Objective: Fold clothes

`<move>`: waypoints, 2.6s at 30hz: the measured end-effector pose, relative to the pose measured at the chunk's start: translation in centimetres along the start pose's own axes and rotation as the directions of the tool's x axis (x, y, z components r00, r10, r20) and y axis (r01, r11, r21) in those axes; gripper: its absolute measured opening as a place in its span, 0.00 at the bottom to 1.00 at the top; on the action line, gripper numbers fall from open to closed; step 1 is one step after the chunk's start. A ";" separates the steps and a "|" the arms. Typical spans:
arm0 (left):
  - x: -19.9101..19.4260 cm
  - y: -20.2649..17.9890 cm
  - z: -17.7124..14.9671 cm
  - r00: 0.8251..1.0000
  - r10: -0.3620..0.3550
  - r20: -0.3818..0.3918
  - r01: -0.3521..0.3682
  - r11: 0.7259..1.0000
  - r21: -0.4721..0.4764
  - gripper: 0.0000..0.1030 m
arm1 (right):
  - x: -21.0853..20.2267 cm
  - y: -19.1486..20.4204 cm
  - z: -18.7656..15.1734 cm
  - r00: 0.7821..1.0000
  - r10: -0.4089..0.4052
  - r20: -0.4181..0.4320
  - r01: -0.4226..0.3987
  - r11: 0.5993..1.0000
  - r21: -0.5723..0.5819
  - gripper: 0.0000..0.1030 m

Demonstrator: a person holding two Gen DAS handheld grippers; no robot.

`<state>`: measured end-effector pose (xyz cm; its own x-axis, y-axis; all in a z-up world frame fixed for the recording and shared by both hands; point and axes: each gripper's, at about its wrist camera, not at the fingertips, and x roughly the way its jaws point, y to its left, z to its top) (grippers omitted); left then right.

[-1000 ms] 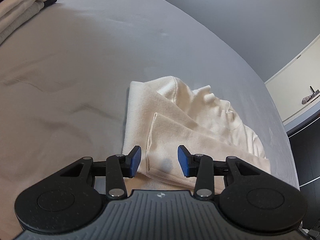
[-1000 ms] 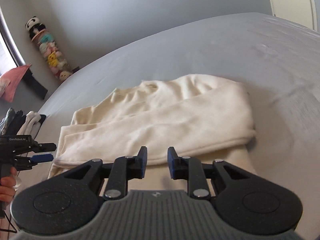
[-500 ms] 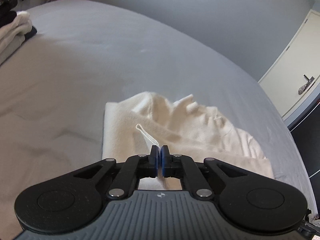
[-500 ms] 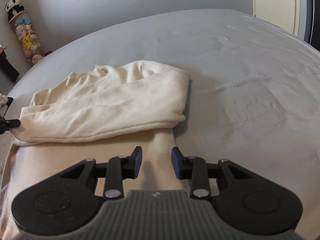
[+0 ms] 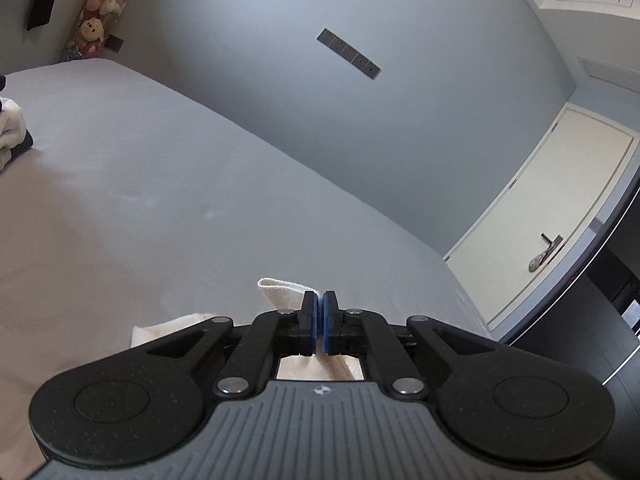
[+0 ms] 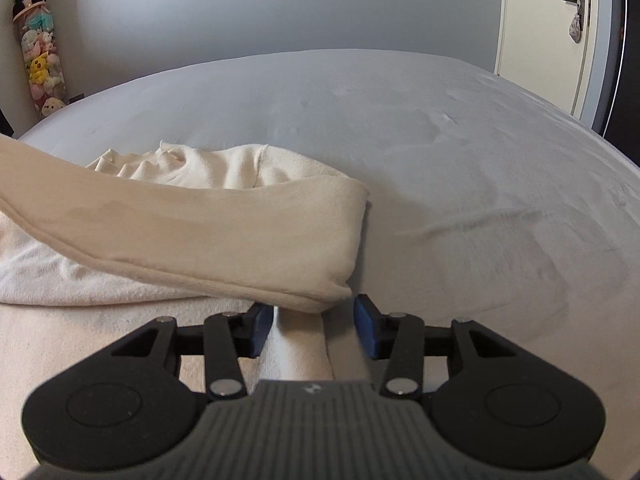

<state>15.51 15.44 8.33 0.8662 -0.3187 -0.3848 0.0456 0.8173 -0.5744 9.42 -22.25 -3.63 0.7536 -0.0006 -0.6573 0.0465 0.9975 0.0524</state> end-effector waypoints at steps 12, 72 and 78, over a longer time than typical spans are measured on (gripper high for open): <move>1.2 3.8 -0.5 0.991 0.123 -0.050 -0.124 0.992 -0.030 0.03 | 0.5 -1.0 0.8 0.998 0.039 0.039 -0.038 0.999 -0.026 0.11; -9.1 3.7 -14.9 0.637 0.659 -0.400 -0.552 0.752 0.361 0.59 | -7.4 -6.4 -4.9 0.978 0.057 -0.200 0.020 0.932 0.361 0.70; -9.6 5.0 -15.9 0.625 0.591 -0.510 -0.535 0.800 0.272 0.64 | -8.1 -5.9 -5.9 0.952 0.058 -0.301 0.054 0.934 0.352 0.70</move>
<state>-0.48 14.94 -2.39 0.3147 0.0391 -0.9484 -0.2912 0.9549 -0.0573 -0.84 -27.74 -3.08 0.5230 0.0783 -0.8488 0.3154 0.9073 0.2780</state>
